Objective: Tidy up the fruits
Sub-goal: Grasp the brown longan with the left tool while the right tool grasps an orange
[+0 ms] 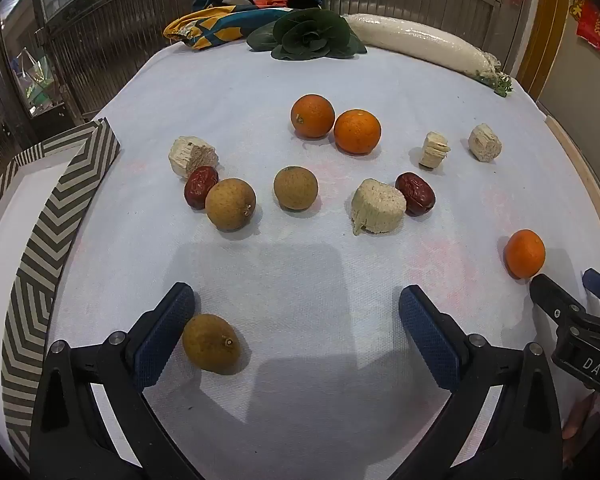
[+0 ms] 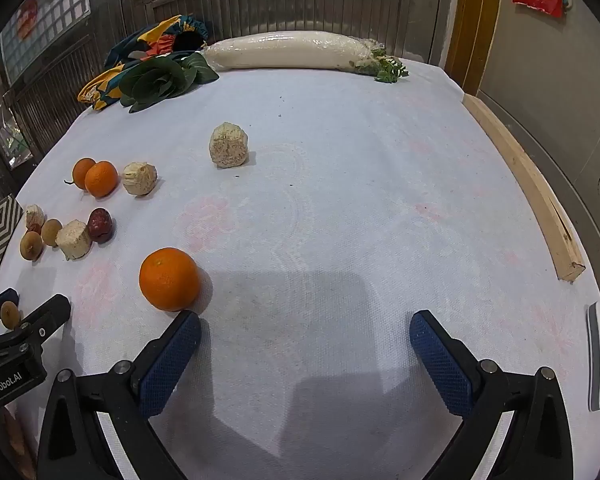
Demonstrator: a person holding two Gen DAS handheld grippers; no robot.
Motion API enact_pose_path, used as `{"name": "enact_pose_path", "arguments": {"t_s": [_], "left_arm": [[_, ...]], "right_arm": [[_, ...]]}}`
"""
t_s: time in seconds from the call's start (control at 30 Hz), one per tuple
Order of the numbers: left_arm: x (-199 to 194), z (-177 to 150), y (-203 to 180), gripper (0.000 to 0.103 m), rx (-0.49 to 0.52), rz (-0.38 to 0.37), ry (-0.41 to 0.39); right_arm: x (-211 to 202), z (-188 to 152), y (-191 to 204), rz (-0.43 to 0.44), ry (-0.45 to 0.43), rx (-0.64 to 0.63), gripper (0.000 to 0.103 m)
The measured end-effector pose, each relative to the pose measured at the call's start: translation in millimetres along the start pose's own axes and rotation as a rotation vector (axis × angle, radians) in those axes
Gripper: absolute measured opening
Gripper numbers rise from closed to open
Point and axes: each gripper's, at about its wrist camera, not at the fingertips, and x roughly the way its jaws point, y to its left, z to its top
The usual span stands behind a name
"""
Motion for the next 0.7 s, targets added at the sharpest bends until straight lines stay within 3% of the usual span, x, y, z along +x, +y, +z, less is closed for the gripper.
{"name": "enact_pose_path", "arguments": {"t_s": [0.13,0.3,0.43,0.7], "left_arm": [[-3,-1,2,0.100,0.028,-0.033,0.013],[-36,-2,12,0.099,0.030,-0.046,-0.086],[-66,-5,19,0.099,0.043,-0.057,-0.158],[-76,-14,26,0.099,0.051,-0.088,-0.140]], "right_arm": [[-1,0,2,0.012,0.001,-0.008,0.103],[-24,-1,-5,0.171,-0.073,0.060,0.103],[-51,-10,10,0.143,-0.163,0.003,0.103],[-78,-12,23,0.145,-0.213,-0.024,0.103]]}}
